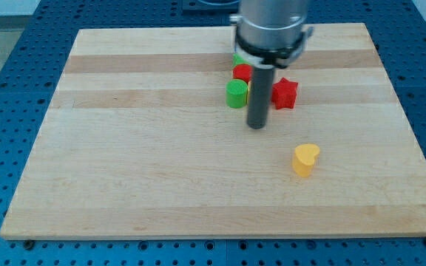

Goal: Push green circle along with yellow hexagon to right a bit

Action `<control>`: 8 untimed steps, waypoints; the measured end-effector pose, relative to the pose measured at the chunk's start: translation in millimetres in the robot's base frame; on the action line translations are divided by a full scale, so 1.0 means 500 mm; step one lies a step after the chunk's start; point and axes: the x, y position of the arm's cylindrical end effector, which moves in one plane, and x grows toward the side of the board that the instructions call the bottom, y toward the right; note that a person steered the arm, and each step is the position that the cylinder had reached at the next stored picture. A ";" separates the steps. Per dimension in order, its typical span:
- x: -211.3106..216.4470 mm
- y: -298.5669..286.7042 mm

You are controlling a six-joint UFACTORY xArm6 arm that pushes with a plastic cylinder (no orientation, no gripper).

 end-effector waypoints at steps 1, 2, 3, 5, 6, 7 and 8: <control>0.000 -0.089; -0.001 -0.163; -0.062 -0.164; -0.129 -0.164; -0.129 -0.157; -0.129 -0.134; -0.129 -0.118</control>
